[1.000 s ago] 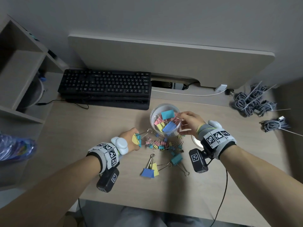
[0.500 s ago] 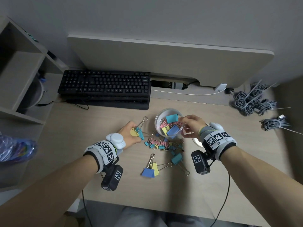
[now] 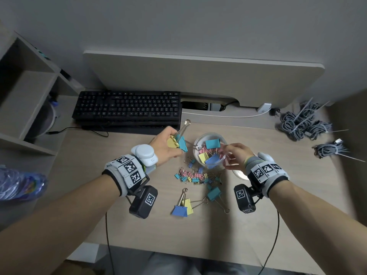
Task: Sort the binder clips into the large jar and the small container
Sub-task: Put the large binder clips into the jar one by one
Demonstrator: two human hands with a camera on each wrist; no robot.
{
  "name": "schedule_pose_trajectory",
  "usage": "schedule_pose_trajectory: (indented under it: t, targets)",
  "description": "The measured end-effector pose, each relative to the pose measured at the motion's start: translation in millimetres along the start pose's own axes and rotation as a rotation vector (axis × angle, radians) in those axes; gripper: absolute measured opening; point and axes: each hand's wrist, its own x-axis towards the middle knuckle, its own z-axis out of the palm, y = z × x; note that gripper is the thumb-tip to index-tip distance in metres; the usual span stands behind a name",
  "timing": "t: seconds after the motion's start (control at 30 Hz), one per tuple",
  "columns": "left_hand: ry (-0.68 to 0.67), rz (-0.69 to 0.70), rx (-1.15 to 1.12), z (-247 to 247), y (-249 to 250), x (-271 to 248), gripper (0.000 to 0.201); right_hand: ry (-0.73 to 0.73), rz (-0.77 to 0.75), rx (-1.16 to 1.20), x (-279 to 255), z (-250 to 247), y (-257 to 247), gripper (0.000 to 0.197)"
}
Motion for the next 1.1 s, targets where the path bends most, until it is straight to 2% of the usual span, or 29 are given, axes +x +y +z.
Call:
schedule_pose_trajectory:
  t: [0.2,0.3,0.4,0.53,0.63,0.87,1.0,1.1]
  targets:
    - [-0.069,0.068,0.012,32,13,8,0.051,-0.100,-0.031,0.042,-14,7,-8,0.028]
    - [-0.093,0.068,0.014,38,21,13,0.053,-0.101,-0.045,0.038,-18,8,-12,0.028]
    - [-0.127,0.093,0.171,40,22,19,0.069,-0.104,-0.060,0.053,-19,7,-14,0.028]
    - [-0.144,0.036,0.485,43,26,24,0.068,-0.126,-0.068,0.038,-21,7,-14,0.020]
    - [-0.162,0.019,0.591,44,30,27,0.071,-0.120,-0.074,0.026,-20,8,-14,0.024]
    - [-0.019,0.140,0.449,39,35,25,0.059,-0.095,-0.067,0.011,-17,6,-13,0.025]
    - [-0.007,0.107,0.437,47,39,24,0.055,-0.112,-0.073,0.033,-18,6,-15,0.024]
    - [0.016,0.081,0.363,52,40,24,0.055,-0.118,-0.072,0.046,-17,6,-16,0.031]
